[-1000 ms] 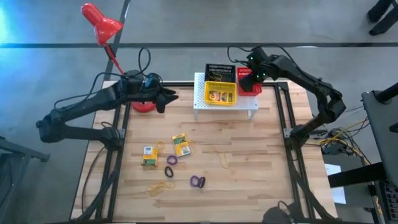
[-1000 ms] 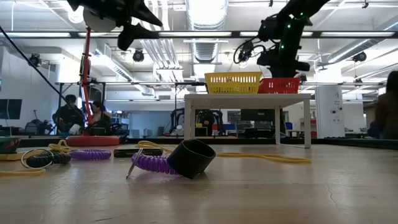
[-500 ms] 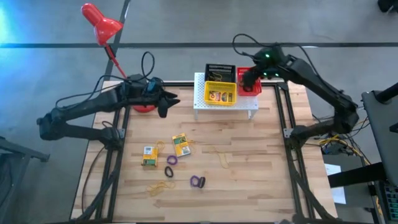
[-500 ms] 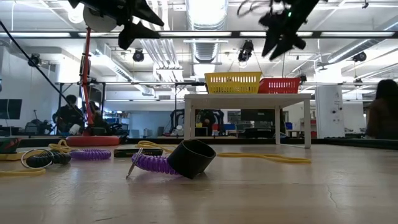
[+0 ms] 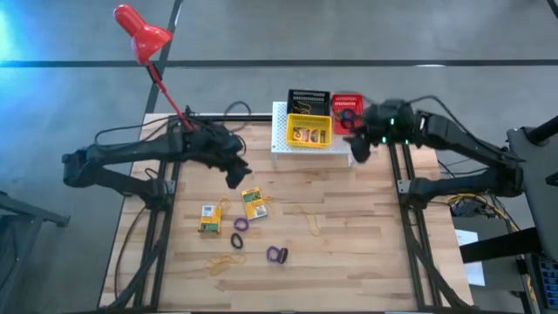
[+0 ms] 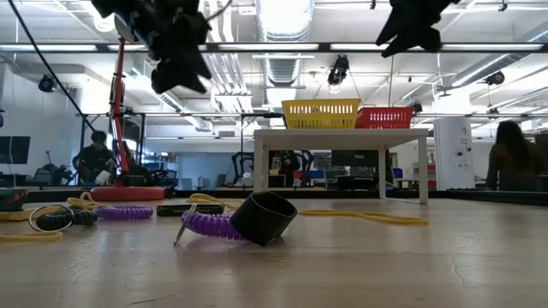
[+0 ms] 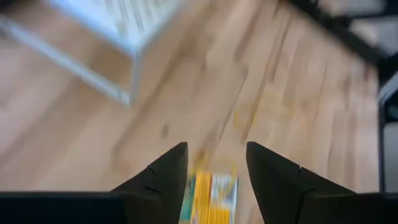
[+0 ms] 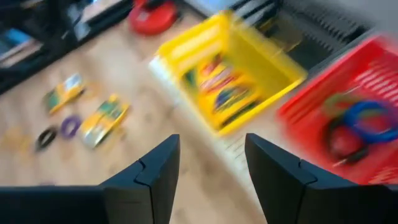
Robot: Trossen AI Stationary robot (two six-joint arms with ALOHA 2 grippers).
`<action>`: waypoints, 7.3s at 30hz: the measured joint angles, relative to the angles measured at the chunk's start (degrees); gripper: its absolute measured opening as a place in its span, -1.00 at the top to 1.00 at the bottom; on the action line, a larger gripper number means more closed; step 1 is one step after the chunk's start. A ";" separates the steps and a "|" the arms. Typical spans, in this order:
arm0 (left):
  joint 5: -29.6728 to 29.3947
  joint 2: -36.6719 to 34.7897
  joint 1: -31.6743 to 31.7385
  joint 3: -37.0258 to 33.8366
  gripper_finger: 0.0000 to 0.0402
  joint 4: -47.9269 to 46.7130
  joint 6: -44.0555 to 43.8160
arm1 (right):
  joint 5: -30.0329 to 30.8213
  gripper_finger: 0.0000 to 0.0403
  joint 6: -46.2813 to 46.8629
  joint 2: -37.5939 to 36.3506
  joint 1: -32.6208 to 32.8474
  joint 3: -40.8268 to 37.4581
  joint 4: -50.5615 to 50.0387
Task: Pick & Place Office Desk Supplies
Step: Put the yellow rubber band in the black bin on the shelf
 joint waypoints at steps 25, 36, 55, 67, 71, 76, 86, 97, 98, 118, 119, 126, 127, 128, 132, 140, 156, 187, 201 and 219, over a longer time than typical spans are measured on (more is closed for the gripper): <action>7.28 8.88 -4.64 -12.05 0.16 -18.03 -31.67 | 0.24 0.25 10.18 -6.69 12.45 -13.05 12.90; 3.01 8.92 -4.64 -21.04 0.19 -5.37 -41.96 | 2.01 0.27 9.42 -11.77 12.56 -12.41 12.61; -2.60 8.88 -4.64 -21.56 0.99 3.74 -35.51 | 2.12 0.30 9.44 -12.35 12.56 -10.71 12.22; 1.99 8.70 -4.51 3.87 1.00 -11.05 -16.11 | 5.44 0.31 7.85 -12.89 12.55 -0.80 10.54; 5.22 8.88 -4.36 14.19 1.00 -12.36 -13.12 | 8.77 0.31 7.68 -12.91 12.54 0.85 10.47; 5.42 13.56 -2.30 26.63 1.00 -9.41 -7.73 | 12.37 0.31 7.41 -12.93 12.54 1.52 10.43; 2.63 34.11 7.03 52.68 1.00 -3.91 5.10 | 17.08 0.31 7.73 -12.91 12.51 1.16 10.47; 1.18 47.59 16.24 65.18 1.00 5.85 9.17 | 21.55 0.31 7.95 -12.45 12.51 1.01 10.57; 1.13 48.37 16.85 64.85 1.00 7.99 9.59 | 21.53 0.31 8.02 -12.45 12.54 0.98 10.59; 4.07 52.74 18.77 58.93 0.64 8.62 12.26 | 21.16 0.31 10.55 -10.87 12.54 0.17 10.44; 5.29 52.55 18.79 58.93 0.56 7.76 12.05 | 21.05 0.31 10.55 -10.29 12.54 0.05 10.49; 7.40 46.79 18.75 58.94 0.22 -5.98 11.93 | 20.54 0.31 10.85 -4.85 14.18 -0.14 12.64; 7.32 45.61 18.77 58.93 0.20 -8.42 11.94 | 20.12 0.31 10.75 -3.90 14.75 -0.14 13.67; 7.12 44.42 18.77 58.83 0.20 -10.76 12.17 | 19.15 0.31 10.69 -2.95 15.21 -0.12 14.30; 6.77 37.93 18.23 58.44 0.21 -17.31 15.45 | 13.24 0.31 10.81 1.24 16.70 -0.14 16.47; 4.36 19.60 14.28 45.32 0.30 -20.84 17.77 | -4.05 0.30 12.71 12.66 17.52 -0.14 16.49; 1.77 -13.04 7.59 4.39 0.31 -11.88 3.04 | -10.15 -0.11 6.72 41.35 23.20 0.12 13.29; 1.78 -18.18 7.43 -2.29 0.31 -9.66 4.09 | -0.52 0.95 14.85 50.80 29.92 2.68 11.50; 1.78 -18.21 7.43 -2.29 0.31 -9.27 4.61 | 6.84 0.96 11.93 35.33 24.19 21.59 10.29; 1.80 -18.21 7.45 -2.29 0.31 -7.25 4.56 | 17.70 0.96 -7.11 34.82 -6.14 35.87 6.52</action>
